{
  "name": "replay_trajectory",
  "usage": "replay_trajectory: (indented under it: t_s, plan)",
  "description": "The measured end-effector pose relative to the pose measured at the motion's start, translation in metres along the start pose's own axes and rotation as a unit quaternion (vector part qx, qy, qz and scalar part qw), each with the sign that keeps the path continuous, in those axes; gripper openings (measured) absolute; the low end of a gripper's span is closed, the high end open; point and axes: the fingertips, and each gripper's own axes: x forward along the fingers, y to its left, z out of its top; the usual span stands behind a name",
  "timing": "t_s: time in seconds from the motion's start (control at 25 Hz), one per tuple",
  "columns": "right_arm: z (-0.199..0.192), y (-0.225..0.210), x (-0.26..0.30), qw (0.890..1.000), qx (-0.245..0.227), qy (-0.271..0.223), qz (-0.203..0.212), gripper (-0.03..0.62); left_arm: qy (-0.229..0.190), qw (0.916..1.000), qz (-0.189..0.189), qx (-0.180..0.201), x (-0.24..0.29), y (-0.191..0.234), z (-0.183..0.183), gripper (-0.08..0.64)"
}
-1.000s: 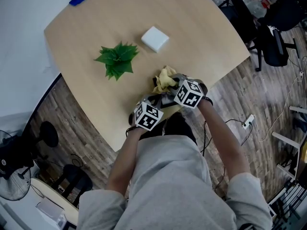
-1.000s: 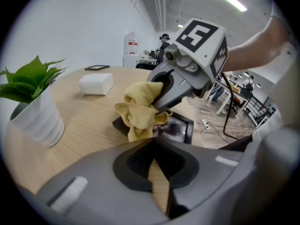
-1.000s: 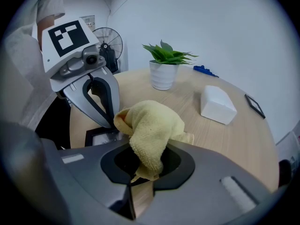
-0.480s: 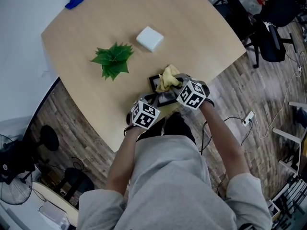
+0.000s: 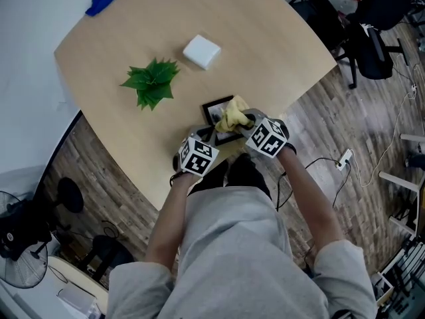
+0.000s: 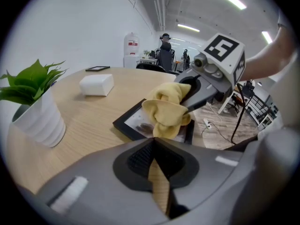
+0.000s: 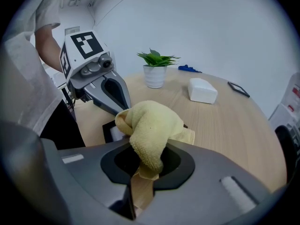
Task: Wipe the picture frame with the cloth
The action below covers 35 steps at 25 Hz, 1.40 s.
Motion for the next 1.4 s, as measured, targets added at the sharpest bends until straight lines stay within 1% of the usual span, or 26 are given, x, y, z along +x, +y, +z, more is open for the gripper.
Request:
replay_trajectory:
  t_s: [0.24, 0.36, 0.56, 0.68, 0.8, 0.92, 1.04, 1.2, 1.4]
  plan:
    - [-0.016, 0.023, -0.013, 0.999, 0.027, -0.007, 0.029, 0.057, -0.001, 0.9999, 0.000, -0.013, 0.000, -0.001, 0.001, 0.052]
    - [-0.020, 0.029, -0.017, 0.999, 0.043, -0.010, 0.030, 0.058, -0.002, 0.9999, 0.001, -0.015, 0.000, 0.000, 0.001, 0.052]
    - [-0.021, 0.033, -0.019, 0.998, 0.057, -0.023, 0.030, 0.057, 0.000, 0.9999, 0.004, -0.015, -0.001, -0.001, 0.001, 0.052]
    - [-0.012, 0.035, -0.022, 0.997, 0.065, -0.036, 0.034, 0.057, 0.003, 0.9998, 0.005, -0.017, 0.000, -0.002, 0.003, 0.052]
    - [-0.003, 0.045, -0.015, 0.996, 0.057, -0.040, 0.048, 0.057, 0.004, 0.9997, 0.006, -0.022, 0.000, -0.001, 0.002, 0.052]
    - [0.001, 0.054, -0.003, 0.997, 0.048, -0.035, 0.057, 0.057, 0.003, 0.9996, 0.006, -0.027, 0.000, 0.000, 0.003, 0.052]
    - [0.002, 0.056, 0.004, 0.997, 0.043, -0.023, 0.051, 0.057, 0.003, 0.9995, 0.006, -0.030, 0.000, 0.000, 0.002, 0.052]
    - [0.003, 0.051, 0.009, 0.999, 0.035, -0.009, 0.033, 0.057, 0.003, 0.9995, 0.001, -0.031, 0.000, 0.000, 0.002, 0.052]
    - [0.005, 0.045, 0.016, 0.999, 0.007, 0.015, 0.029, 0.057, 0.002, 0.9994, -0.006, -0.034, -0.001, 0.000, 0.002, 0.052]
